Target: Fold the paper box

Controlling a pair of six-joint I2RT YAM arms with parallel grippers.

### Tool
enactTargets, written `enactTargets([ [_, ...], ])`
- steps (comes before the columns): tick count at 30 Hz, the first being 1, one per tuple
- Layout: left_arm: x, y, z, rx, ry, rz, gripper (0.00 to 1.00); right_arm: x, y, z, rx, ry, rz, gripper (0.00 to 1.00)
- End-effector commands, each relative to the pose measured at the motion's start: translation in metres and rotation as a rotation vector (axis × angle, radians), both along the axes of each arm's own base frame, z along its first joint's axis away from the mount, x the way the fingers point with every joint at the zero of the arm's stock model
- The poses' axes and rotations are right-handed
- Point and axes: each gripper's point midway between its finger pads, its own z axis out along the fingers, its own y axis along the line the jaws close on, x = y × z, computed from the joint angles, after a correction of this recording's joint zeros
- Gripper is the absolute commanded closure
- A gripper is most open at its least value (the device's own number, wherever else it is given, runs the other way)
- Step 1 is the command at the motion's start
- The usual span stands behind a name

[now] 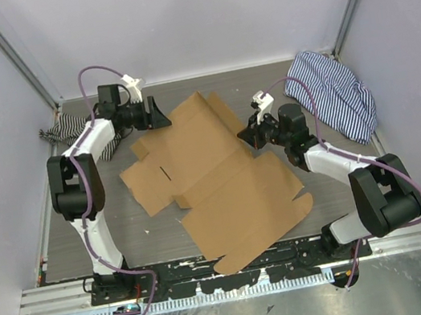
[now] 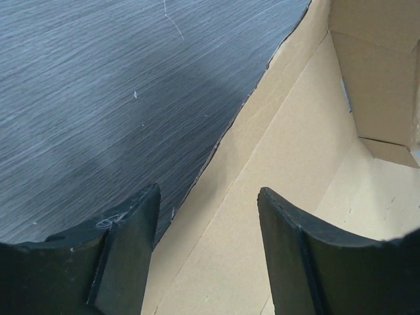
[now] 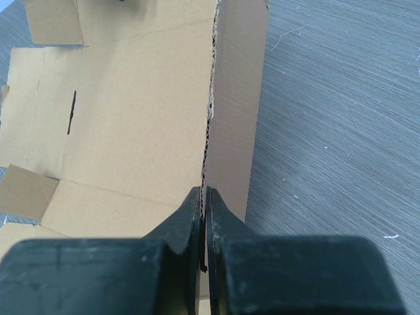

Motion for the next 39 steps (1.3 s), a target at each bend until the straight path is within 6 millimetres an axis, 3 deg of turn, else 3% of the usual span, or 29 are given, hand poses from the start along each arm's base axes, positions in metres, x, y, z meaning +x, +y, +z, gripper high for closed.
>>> enactTargets([
  [1,-0.005,-0.005,-0.001,0.038,-0.032,-0.019,0.34,0.003,0.005,0.028,0.030,-0.057,0.025,0.99],
  [8,-0.024,-0.023,-0.011,0.169,-0.065,-0.071,0.61,0.008,-0.001,0.028,0.021,-0.047,-0.009,0.99],
  [13,-0.028,-0.020,-0.011,0.334,-0.123,-0.033,0.99,0.015,-0.006,0.021,0.002,-0.021,-0.049,0.99],
  [17,-0.026,-0.007,-0.003,0.472,-0.159,0.051,1.00,0.024,-0.016,0.010,-0.036,0.029,-0.121,0.95],
  [22,-0.039,-0.013,0.009,0.622,-0.206,0.043,1.00,0.030,-0.016,0.000,-0.068,0.102,-0.130,0.64],
  [25,-0.046,-0.014,0.015,0.728,-0.238,0.050,1.00,0.033,-0.012,0.010,-0.055,0.108,-0.116,0.60],
  [28,-0.053,-0.014,0.029,0.811,-0.299,0.065,1.00,0.041,-0.021,0.025,-0.058,0.081,-0.185,0.56],
  [34,-0.071,-0.022,0.071,0.945,-0.465,0.058,1.00,0.060,-0.051,0.056,-0.039,0.036,-0.375,0.52],
  [39,-0.089,-0.026,0.118,1.106,-0.618,0.034,1.00,0.073,-0.091,0.076,-0.027,0.027,-0.579,0.52],
])
